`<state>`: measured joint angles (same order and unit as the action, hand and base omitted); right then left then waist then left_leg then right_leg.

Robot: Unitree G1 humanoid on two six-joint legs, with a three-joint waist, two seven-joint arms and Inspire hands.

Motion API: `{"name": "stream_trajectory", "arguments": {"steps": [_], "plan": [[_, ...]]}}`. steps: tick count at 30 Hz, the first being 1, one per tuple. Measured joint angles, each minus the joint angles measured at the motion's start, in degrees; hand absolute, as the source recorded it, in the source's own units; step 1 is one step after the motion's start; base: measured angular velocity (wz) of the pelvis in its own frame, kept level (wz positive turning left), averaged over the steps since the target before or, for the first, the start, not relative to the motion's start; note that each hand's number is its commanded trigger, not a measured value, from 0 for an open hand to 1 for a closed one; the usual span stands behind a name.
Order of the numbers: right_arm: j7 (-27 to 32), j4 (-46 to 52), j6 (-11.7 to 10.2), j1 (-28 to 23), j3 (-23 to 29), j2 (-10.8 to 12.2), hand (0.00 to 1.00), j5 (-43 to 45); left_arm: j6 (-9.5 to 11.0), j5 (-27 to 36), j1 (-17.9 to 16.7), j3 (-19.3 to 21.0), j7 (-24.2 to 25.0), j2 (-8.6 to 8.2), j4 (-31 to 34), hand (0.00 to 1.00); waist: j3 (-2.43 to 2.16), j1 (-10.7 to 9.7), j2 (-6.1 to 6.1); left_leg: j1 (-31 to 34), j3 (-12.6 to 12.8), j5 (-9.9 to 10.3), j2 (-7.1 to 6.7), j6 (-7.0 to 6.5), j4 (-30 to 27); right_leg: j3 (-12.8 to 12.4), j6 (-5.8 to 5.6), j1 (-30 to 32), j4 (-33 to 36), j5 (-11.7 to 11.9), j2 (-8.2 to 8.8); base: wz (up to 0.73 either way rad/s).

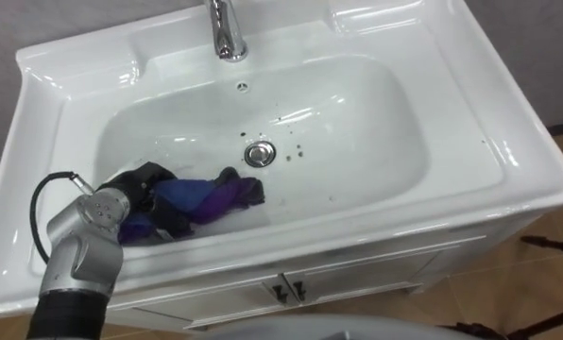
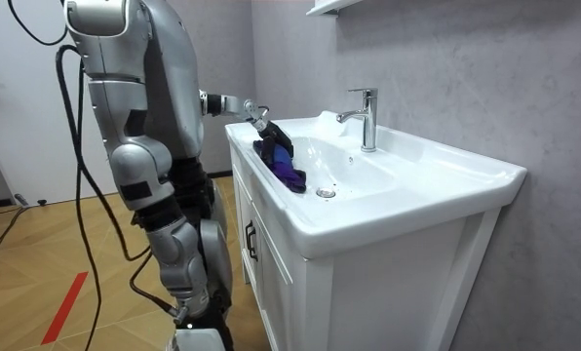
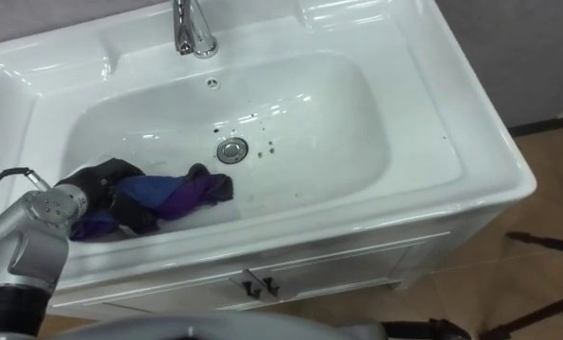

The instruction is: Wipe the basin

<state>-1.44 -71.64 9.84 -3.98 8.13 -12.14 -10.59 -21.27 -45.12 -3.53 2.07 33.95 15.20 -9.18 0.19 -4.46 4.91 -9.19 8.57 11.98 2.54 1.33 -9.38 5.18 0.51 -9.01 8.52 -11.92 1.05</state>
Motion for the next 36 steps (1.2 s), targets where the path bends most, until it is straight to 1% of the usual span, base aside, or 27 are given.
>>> {"name": "stream_trajectory", "arguments": {"steps": [11,13,14,16,20,23,26,28,29,30,31,32,34,35,36], "plan": [[0.7,-1.5,-0.5,0.0,0.0,0.0,0.00,-0.5,-0.1,-0.6,0.0,0.0,0.6,0.03,0.3,1.00,0.07,-0.1,-0.05,0.0,-0.1,0.0,-0.01,0.00,0.0,0.0,0.07,-0.5,0.1,-0.1,0.04,0.00],[1.3,-1.5,-0.5,0.0,0.0,0.0,0.00,-1.1,-0.1,-0.6,0.0,0.0,0.7,0.08,0.2,1.00,0.13,-0.3,-0.14,0.0,-0.9,0.0,-0.06,0.00,0.0,0.3,0.07,-0.8,0.1,-0.1,0.05,0.06],[1.4,-1.6,-0.5,0.0,0.0,0.0,0.00,-1.2,-0.1,-0.6,0.0,0.0,0.7,0.08,0.2,1.00,0.16,-0.4,-0.19,-0.1,-0.9,0.0,-0.07,0.00,0.0,0.3,0.07,-0.9,0.0,-0.1,0.05,0.07],[1.7,-1.8,-0.6,0.1,0.0,0.0,0.00,-2.7,0.0,-0.6,0.2,-0.1,0.4,0.07,0.1,1.00,0.32,-0.4,-0.31,-0.4,-0.9,0.0,-0.08,0.01,0.0,0.4,0.07,-0.9,-0.2,-0.1,0.04,0.04],[2.2,-1.8,-0.6,0.1,-0.1,0.0,0.00,-2.8,0.0,0.7,1.0,-0.1,-0.6,0.06,-1.2,1.00,0.30,-0.5,-0.29,-0.2,-1.2,0.0,-0.19,0.01,0.0,0.7,0.08,-1.0,-0.7,-0.1,0.05,0.06],[2.9,-1.2,-0.7,0.1,-0.2,0.0,0.00,-2.8,0.7,1.3,1.2,-0.1,-2.0,-0.05,-2.7,1.00,0.30,-0.5,-0.32,-0.2,-1.0,0.0,-0.19,0.01,0.0,0.7,0.08,-1.0,-0.7,-0.2,0.02,0.00],[4.4,-1.2,-1.7,0.1,-0.7,0.1,0.00,-3.0,2.6,4.2,1.6,-0.1,-6.5,-0.67,-6.9,1.00,0.28,-0.3,-0.41,-0.4,-0.8,0.0,-0.19,0.01,0.0,0.6,0.11,-1.2,-0.5,-0.2,-0.02,0.00],[5.3,-1.2,-1.8,0.1,-0.7,0.3,0.00,-3.1,4.7,5.3,2.2,0.2,-11.0,-1.96,-10.1,1.00,0.22,0.1,-0.61,-0.9,-0.6,-0.1,-0.18,0.06,0.3,0.3,0.12,-1.3,-0.4,-0.3,-0.06,-0.03],[5.5,-1.2,-1.8,0.1,-0.7,0.3,0.00,-3.1,5.3,5.9,2.5,0.3,-12.3,-2.31,-11.2,1.00,0.21,0.2,-0.65,-1.1,-0.6,-0.1,-0.18,0.07,0.3,0.1,0.12,-1.4,-0.4,-0.3,-0.08,-0.07],[5.7,-1.1,-1.8,0.1,-0.7,0.3,0.00,-3.1,6.2,6.9,3.2,0.3,-14.6,-2.90,-13.5,1.00,0.21,0.2,-0.81,-1.6,-0.5,-0.1,-0.18,0.07,0.5,0.0,0.11,-1.8,-0.4,-0.3,-0.09,0.00],[6.1,-1.1,-1.8,0.1,-0.8,0.5,0.00,-3.1,7.5,7.4,4.3,0.3,-17.2,-3.60,-16.4,1.00,0.10,0.2,-1.13,-1.9,-0.2,-0.1,-0.18,0.07,0.6,0.0,0.10,-2.1,-0.4,-0.5,-0.08,-0.04],[6.4,-1.1,-1.8,0.1,-0.8,0.7,0.00,-3.1,8.1,7.5,4.8,0.5,-18.3,-3.92,-17.7,1.00,0.10,0.3,-1.33,-2.1,0.0,-0.1,-0.17,0.07,0.6,0.0,0.10,-2.1,-0.4,-0.6,-0.08,-0.06],[7.0,-1.1,-1.7,0.1,-0.7,1.5,0.00,-3.1,9.8,8.4,6.2,1.6,-23.1,-5.54,-21.5,1.00,-0.05,0.3,-2.48,-2.5,0.4,-0.1,-0.14,0.07,0.6,-0.5,0.12,-1.9,-0.1,-0.9,-0.11,-0.09],[7.1,-1.0,-1.6,0.1,-0.7,1.7,0.00,-2.9,10.2,8.5,6.3,1.7,-24.3,-5.85,-22.1,1.00,-0.08,0.2,-2.78,-2.6,0.5,-0.1,-0.14,0.08,0.6,-0.5,0.12,-1.9,0.1,-1.0,-0.08,-0.07],[7.3,-1.0,-1.5,0.0,-0.7,1.9,0.00,-2.7,10.8,8.7,6.4,1.7,-26.6,-6.35,-23.0,1.00,-0.31,0.1,-3.29,-2.6,0.6,-0.1,-0.15,0.08,0.6,-0.8,0.11,-1.9,0.2,-1.0,-0.10,-0.09]]}}
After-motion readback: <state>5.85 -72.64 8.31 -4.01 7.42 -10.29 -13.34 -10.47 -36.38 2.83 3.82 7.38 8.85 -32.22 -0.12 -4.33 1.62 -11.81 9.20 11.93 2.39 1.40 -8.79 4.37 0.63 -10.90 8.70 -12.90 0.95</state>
